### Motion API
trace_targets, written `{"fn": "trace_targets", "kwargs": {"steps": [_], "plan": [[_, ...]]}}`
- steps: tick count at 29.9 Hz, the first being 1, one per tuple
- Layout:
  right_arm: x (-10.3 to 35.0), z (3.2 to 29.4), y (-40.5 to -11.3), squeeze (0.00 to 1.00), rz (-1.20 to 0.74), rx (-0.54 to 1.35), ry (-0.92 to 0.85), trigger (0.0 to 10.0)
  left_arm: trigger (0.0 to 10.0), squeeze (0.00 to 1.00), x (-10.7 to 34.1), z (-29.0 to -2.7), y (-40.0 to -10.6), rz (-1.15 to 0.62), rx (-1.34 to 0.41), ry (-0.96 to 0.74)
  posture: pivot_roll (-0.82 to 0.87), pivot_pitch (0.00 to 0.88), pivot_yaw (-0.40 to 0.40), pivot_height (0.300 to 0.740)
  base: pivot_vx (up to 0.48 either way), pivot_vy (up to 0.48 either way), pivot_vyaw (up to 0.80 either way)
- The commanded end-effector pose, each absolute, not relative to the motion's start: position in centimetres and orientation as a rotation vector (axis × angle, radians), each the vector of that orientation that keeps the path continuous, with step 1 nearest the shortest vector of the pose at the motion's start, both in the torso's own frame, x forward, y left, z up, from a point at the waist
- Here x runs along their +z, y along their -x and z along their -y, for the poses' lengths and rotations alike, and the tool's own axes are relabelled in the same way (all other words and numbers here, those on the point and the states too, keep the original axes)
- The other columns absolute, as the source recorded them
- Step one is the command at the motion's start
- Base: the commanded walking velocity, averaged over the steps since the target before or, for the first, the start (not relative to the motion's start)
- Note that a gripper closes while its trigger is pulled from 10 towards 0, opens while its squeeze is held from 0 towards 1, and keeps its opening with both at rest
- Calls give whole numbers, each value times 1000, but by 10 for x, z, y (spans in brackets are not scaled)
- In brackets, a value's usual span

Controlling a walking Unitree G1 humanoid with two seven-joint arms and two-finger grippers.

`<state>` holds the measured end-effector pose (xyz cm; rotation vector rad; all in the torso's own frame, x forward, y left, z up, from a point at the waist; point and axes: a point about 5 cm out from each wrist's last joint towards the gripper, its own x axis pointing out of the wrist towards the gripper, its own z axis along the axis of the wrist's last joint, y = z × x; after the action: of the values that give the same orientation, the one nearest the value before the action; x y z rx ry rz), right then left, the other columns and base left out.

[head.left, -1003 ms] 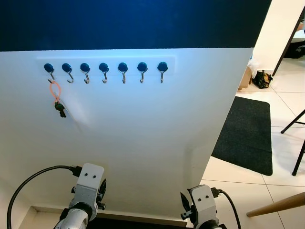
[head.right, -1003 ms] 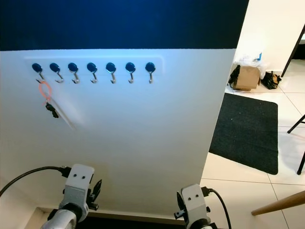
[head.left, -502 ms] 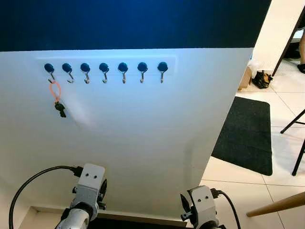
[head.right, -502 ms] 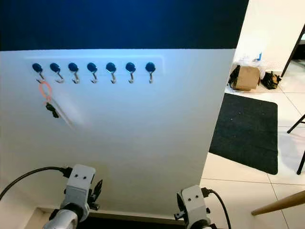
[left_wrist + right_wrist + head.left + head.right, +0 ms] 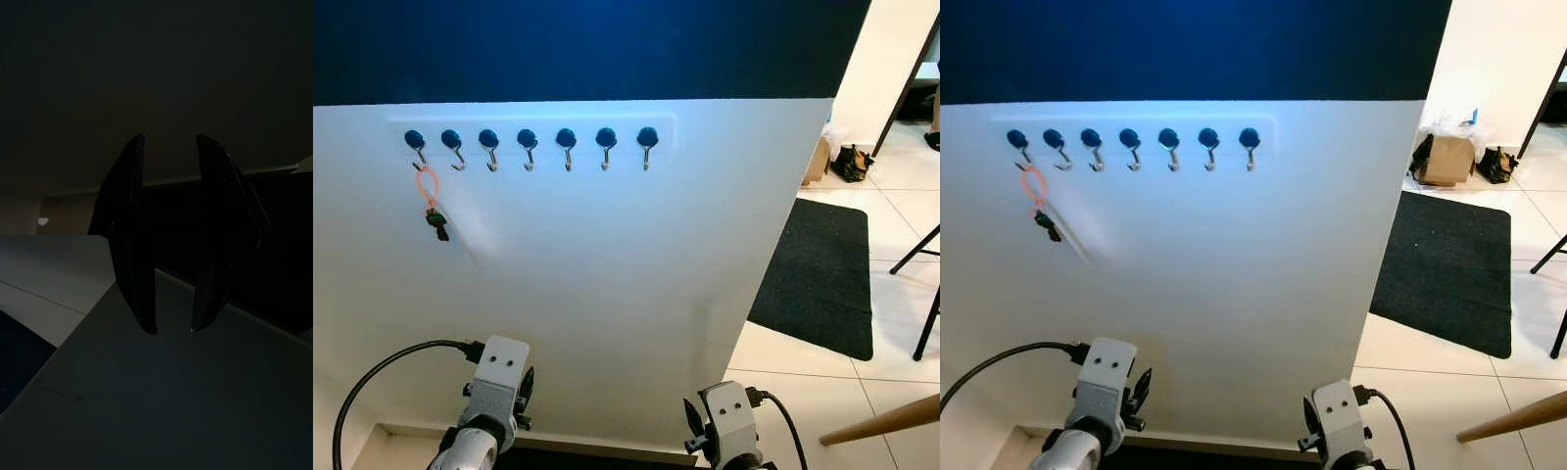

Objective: Hang keys on a hook

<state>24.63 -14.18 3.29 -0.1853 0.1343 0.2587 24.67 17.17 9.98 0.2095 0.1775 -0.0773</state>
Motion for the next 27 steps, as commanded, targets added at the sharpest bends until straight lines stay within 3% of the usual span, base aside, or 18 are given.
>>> {"fn": "trace_targets", "kwargs": {"steps": [1,16,27], "plan": [[28,140,-243,0,-153,265,171,10000,10000,0,92,-169,-244,-204,-87,-212,97,167,75,740,0,-401,-525],[28,140,-243,0,-154,265,168,10000,10000,0,93,-168,-244,-203,-84,-208,96,170,74,740,0,-366,-778],[27,140,-242,0,-157,265,165,10000,10000,0,93,-168,-245,-204,-82,-206,96,172,74,740,0,-114,-790]]}}
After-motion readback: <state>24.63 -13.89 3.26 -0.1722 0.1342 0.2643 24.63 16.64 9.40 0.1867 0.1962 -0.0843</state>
